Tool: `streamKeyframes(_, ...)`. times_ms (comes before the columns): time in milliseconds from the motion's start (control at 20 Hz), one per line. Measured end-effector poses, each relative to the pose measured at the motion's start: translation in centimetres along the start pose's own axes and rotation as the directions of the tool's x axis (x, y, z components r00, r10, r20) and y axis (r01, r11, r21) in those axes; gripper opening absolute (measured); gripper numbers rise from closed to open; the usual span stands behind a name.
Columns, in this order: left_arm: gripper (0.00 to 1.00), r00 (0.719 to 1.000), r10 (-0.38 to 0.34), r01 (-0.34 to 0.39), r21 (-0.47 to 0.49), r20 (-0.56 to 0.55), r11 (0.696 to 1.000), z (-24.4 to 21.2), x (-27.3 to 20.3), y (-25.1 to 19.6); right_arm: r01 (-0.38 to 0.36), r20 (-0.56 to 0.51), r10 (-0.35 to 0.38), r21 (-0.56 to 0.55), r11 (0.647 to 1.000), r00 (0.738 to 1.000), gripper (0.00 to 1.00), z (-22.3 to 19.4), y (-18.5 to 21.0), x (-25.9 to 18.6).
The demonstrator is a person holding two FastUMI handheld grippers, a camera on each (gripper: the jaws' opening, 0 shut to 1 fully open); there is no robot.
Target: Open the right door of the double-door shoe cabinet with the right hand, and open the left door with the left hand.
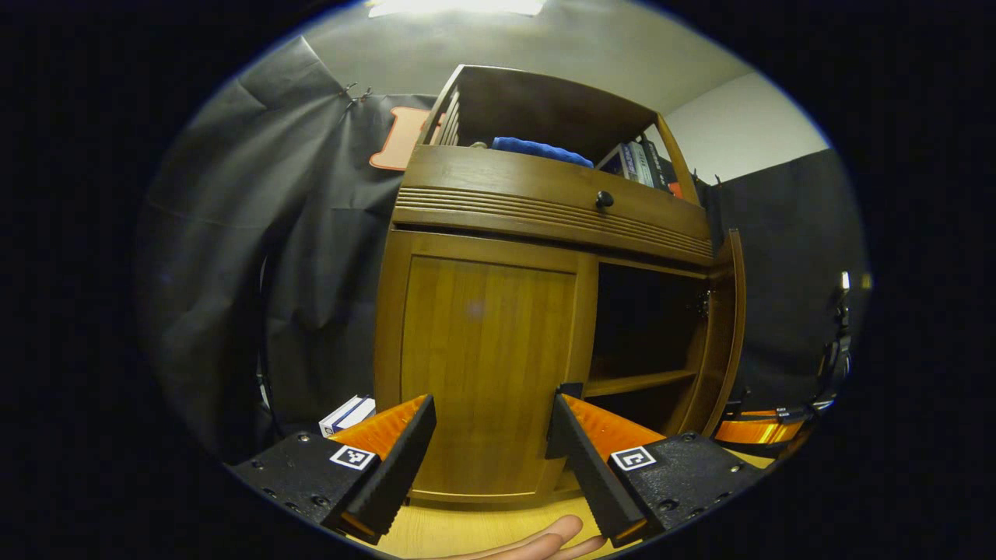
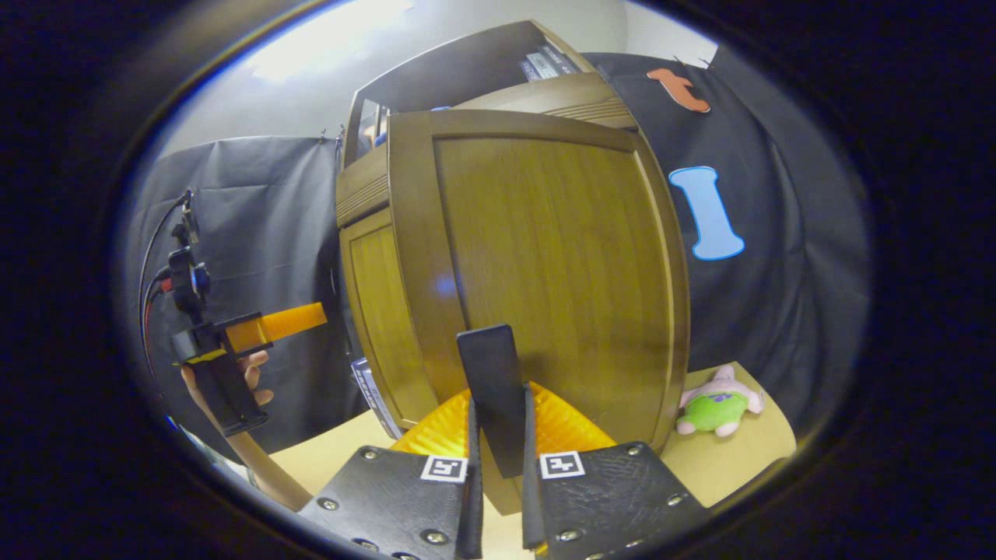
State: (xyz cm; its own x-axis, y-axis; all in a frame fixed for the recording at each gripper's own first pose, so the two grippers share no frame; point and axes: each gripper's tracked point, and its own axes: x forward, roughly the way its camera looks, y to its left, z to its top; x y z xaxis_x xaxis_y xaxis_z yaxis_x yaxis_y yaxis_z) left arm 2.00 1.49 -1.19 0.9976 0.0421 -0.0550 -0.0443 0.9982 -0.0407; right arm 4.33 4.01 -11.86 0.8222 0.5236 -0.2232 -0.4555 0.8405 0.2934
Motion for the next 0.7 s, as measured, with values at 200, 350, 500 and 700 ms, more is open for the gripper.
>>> streamKeyframes(200, 0.94, 1.000, -0.001, 0.001, 0.007, -0.007, 1.000, -0.4, 0.2, -0.6, 0.024, 0.001, -0.024, -0.009, 1.000, 1.000, 0.20, 0.2, -0.8, -1.2)
streamKeyframes(350, 0.89, 1.000, 0.003, -0.003, 0.006, 0.000, 1.000, -0.4, 0.0, -0.4, 0.061, 0.000, -0.061, -0.032, 0.998, 0.998, 0.20, 0.3, -1.4, -2.2)
streamKeyframes(500, 0.89, 1.000, 0.013, -0.014, 0.012, 0.014, 1.000, 0.0, -0.2, 0.1, 0.118, 0.000, -0.118, -0.079, 0.990, 0.993, 0.19, 0.4, -2.1, -3.2)
streamKeyframes(700, 0.94, 1.000, 0.004, -0.004, 0.011, 0.029, 1.000, 0.4, -0.5, 0.0, 0.193, 0.015, -0.192, -0.113, 0.975, 0.981, 0.19, 0.8, -2.9, -4.5)
